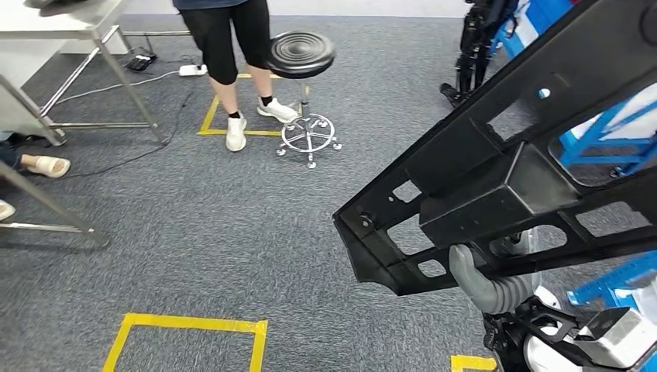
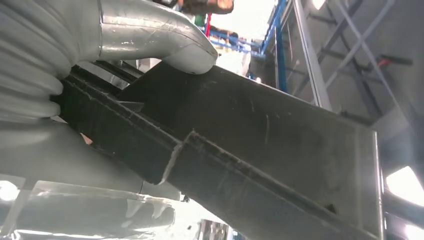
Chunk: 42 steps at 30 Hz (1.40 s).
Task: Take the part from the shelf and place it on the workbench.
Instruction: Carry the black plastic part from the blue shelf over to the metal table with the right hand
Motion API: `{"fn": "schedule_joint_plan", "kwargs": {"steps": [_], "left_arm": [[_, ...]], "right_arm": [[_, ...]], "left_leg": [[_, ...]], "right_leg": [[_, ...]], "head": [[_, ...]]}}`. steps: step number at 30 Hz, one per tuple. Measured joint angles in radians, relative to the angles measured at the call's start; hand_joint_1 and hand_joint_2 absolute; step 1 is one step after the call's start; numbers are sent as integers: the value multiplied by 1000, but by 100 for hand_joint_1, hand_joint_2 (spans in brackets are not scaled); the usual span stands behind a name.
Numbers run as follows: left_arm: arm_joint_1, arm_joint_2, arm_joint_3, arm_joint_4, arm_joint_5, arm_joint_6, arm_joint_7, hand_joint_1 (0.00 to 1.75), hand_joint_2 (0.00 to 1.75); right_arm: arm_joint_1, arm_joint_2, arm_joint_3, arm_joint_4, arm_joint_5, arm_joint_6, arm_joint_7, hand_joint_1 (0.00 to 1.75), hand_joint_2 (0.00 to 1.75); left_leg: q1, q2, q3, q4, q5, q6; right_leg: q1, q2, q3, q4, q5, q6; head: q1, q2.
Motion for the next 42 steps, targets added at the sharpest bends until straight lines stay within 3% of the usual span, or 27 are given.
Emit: {"fn": "schedule_joint_plan", "kwargs": {"steps": [1, 2, 4, 5, 7, 8, 9, 11, 13, 15, 16, 18, 20, 22, 23, 25, 27, 29, 31, 33, 35, 37, 38, 39, 41, 42], "left_arm": [[1, 0, 0, 0, 0, -1, 2, 0, 0], [0, 0, -1, 0, 0, -3, 4, 0, 0], [-3, -1, -1, 0, 0, -5, 6, 0, 0], [-4, -1, -2, 0, 0, -6, 6, 0, 0], [-5, -3, -2, 0, 1, -7, 6, 0, 0], [-4, -4, -2, 0, 1, -8, 5, 0, 0], [-4, -5, -1, 0, 2, -8, 5, 0, 0], [-4, -6, -1, 0, 4, -8, 5, 0, 0], [-4, -5, -1, 0, 5, -8, 5, 0, 0], [0, -5, -1, 0, 4, -7, 4, 0, 0], [2, -5, -1, 0, 3, -8, 3, 0, 0], [6, -6, -2, 0, -1, -8, -1, 0, 0], [4, -6, -2, 0, -2, -8, -4, 0, 0], [3, -7, -3, 0, -2, -8, -6, 0, 0], [3, -7, -3, 0, -2, -8, -7, 0, 0], [4, -7, -5, 0, -3, -8, -8, 0, 0], [2, -7, -7, 0, -5, -8, -9, 0, 0], [0, -6, -8, 0, -7, -8, -10, 0, 0], [0, -6, -8, -1, -8, -10, -10, 0, 0], [0, -7, -9, -1, -9, -13, -13, 0, 0], [-4, -6, -9, -1, -10, -15, -16, 0, 0], [-6, -6, -10, -2, -11, -17, -19, 0, 0], [-6, -6, -10, -1, -11, -18, -20, 0, 0], [-5, -6, -10, -1, -11, -18, -21, 0, 0], [-4, -7, -10, -1, -10, -21, -24, 0, 0], [-4, -6, -10, -1, -10, -24, -26, 0, 0]], "right_arm": [[0, 0, 0, -1, 0, 0, 0, 164, 175], [-1, 1, 0, -2, 0, 0, 0, 164, 175], [-1, 1, 0, -3, 0, 0, 1, 164, 175], [0, 1, 0, -3, 1, 1, 2, 164, 175], [0, 1, 0, -2, 1, 2, 4, 164, 175], [0, 1, 0, -2, 2, 5, 6, 164, 175], [0, 2, 0, -2, 2, 7, 7, 164, 175], [-1, 3, 0, -2, 3, 14, 10, 164, 175], [-2, 5, 0, -2, 3, 17, 12, 164, 175], [-3, 6, 0, -2, 4, 17, 16, 164, 175], [-5, 8, 0, -2, 5, 18, 17, 164, 175], [-10, 12, 0, -2, 6, 18, 21, 164, 175], [-10, 15, 0, -2, 7, 18, 23, 164, 175], [-7, 16, -1, -2, 8, 18, 23, 164, 175], [-6, 16, -1, -2, 9, 18, 24, 164, 175], [-5, 18, -1, -3, 9, 18, 24, 164, 175], [-5, 19, -2, -7, 9, 18, 24, 164, 175], [-6, 20, -4, -12, 11, 18, 26, 164, 175], [-6, 22, -5, -17, 15, 16, 30, 164, 175], [-6, 24, -7, -23, 19, 15, 34, 164, 175], [-1, 25, -9, -27, 21, 13, 35, 164, 175], [7, 25, -11, -28, 21, 13, 37, 164, 175], [11, 25, -12, -28, 21, 13, 37, 164, 175], [13, 25, -12, -28, 22, 13, 38, 164, 175], [14, 27, -14, -29, 26, 13, 42, 164, 175], [14, 29, -14, -30, 30, 13, 45, 164, 175]], "left_leg": [[3, -13, 4, -9, 5, 4], [7, -25, 9, -17, 12, 9], [15, -51, 14, -27, 20, 16], [17, -66, 13, -27, 22, 17], [19, -98, 12, -26, 23, 17], [21, -114, 13, -25, 23, 15], [24, -130, 13, -24, 23, 11], [29, -161, 10, -15, 20, -1], [29, -186, -1, -8, 19, -15], [32, -206, -10, -10, 25, -28], [34, -205, -13, -9, 25, -32], [34, -156, -34, 31, 1, -39], [33, -91, -90, 141, -55, -45], [35, -70, -147, 247, -90, -47], [35, -67, -155, 259, -85, -46], [34, -52, -112, 176, -29, -39], [26, -9, -46, 54, 15, -30], [14, 10, -24, 7, 18, -23], [13, -15, -23, -1, 20, -15], [18, -39, -14, -13, 27, -3], [22, -63, -9, -18, 31, 6], [23, -94, -10, -18, 32, 10], [23, -111, -10, -17, 32, 10], [24, -127, -9, -16, 32, 9], [27, -158, -9, -12, 32, 4], [27, -173, -12, -8, 30, -1]], "right_leg": [[-1, 8, 1, 5, -5, 3], [-1, 31, -5, 23, -16, 4], [-6, 98, -48, 121, -59, 1], [-9, 119, -80, 187, -84, 1], [-15, 131, -121, 266, -104, 10], [-19, 133, -118, 254, -92, 21], [-24, 138, -97, 204, -65, 34], [-35, 176, -38, 68, -10, 58], [-41, 203, -8, 0, 11, 55], [-37, 189, -6, -2, 13, 36], [-38, 178, -6, -3, 15, 30], [-40, 156, -4, -6, 17, 17], [-36, 130, -2, -7, 15, 8], [-30, 101, -2, -7, 12, 2], [-28, 87, -1, -6, 10, 0], [-26, 61, 5, -7, 5, -3], [-19, 40, 11, -6, -1, 0], [-12, 21, 15, -7, -7, 9], [-11, 7, 21, -9, -12, 17], [-13, 47, 11, 20, -29, 23], [-17, 110, -40, 126, -74, 18], [-18, 132, -107, 247, -112, 18], [-18, 133, -123, 268, -112, 24], [-19, 134, -119, 251, -96, 33], [-27, 159, -66, 124, -35, 55], [-31, 177, -39, 62, -11, 58]], "head": [[0, 0], [1, 0], [5, 0], [7, 0], [9, 0], [8, 0], [8, 0], [10, 0], [10, 0], [9, 0], [9, 0], [3, 0], [-4, 0], [-5, 0], [-5, 0], [-5, 0], [-5, 0], [-3, 0], [-3, 0], [-1, 0], [2, 0], [4, 0], [4, 0], [4, 0], [5, 0], [6, 0]]}}
